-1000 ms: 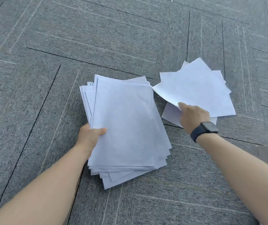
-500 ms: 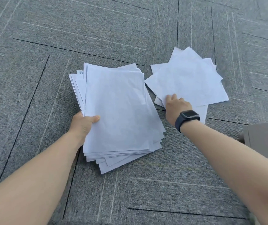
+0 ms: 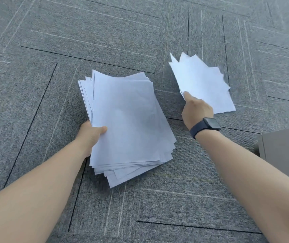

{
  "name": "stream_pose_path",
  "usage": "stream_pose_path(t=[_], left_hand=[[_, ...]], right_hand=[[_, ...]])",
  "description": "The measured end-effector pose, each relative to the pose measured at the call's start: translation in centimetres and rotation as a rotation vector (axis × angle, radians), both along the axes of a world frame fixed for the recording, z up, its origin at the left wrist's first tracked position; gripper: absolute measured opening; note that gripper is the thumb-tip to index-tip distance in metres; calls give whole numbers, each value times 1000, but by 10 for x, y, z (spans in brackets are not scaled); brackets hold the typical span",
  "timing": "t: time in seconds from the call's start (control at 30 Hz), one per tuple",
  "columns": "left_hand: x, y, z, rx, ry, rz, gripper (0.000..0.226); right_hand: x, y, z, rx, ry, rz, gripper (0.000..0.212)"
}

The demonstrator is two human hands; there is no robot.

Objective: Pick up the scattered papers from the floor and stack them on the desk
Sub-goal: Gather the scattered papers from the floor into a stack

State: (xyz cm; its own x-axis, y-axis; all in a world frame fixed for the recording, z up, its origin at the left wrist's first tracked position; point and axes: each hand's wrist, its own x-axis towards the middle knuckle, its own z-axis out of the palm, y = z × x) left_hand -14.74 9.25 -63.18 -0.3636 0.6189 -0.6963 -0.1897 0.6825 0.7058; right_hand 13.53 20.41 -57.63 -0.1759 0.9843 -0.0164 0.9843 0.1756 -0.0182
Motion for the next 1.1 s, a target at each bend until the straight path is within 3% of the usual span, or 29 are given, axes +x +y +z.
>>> stream_pose_path(t=[0.23, 0.43, 0.63, 0.77, 0.87, 0.93, 1.0, 1.1], left_hand=[[-22, -37, 5, -55, -85, -89, 34], [-30, -60, 12, -29, -191, -87, 28], [-36, -79, 17, -38, -171, -57, 18], [-37, -84, 17, -30, -287, 19, 53], [-35, -88, 19, -69, -319, -53, 51], [-35, -93, 19, -131, -307, -160, 62], [-31, -94, 17, -137, -239, -174, 62], [-20, -93, 16, -90, -138, -111, 42]], right_hand=[[-23, -73, 22, 248, 238, 255, 46], [-38, -130, 2, 56, 293, 477, 52], [-44, -180, -16, -96, 254, 694, 63], [-44, -201, -25, -83, 226, 823, 64], [-44, -207, -31, -95, 193, 860, 71], [-43, -209, -32, -133, 170, 837, 75], [-42, -209, -33, -244, 133, 813, 73], [-38, -206, -30, -553, 72, 768, 73]])
